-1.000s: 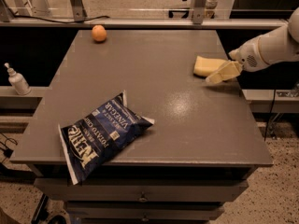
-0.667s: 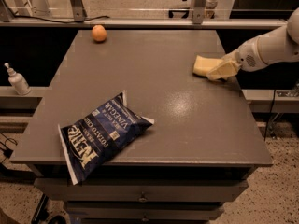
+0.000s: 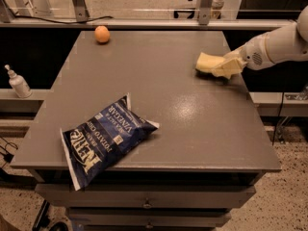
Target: Move sponge near orange
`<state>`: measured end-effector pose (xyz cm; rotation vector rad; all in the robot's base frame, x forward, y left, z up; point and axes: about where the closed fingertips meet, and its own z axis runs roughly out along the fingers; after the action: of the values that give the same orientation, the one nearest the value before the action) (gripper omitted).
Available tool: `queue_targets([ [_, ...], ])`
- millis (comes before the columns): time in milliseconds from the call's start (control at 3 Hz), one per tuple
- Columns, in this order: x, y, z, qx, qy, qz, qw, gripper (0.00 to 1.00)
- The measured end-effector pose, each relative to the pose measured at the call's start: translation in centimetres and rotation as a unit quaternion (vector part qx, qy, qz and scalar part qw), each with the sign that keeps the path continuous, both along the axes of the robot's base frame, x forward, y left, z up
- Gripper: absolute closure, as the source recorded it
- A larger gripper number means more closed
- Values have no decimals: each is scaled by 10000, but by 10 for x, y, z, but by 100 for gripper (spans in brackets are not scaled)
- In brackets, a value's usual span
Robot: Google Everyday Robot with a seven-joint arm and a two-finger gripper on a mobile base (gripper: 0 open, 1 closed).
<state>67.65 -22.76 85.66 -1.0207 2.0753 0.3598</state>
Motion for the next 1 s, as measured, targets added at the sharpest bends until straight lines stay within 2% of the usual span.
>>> queue_targets([
  [333, 20, 21, 29, 26, -281, 63, 9996, 100],
  [667, 20, 22, 28, 41, -278, 73, 9996, 100],
  [1000, 41, 52, 35, 137, -434, 275, 9986, 100],
])
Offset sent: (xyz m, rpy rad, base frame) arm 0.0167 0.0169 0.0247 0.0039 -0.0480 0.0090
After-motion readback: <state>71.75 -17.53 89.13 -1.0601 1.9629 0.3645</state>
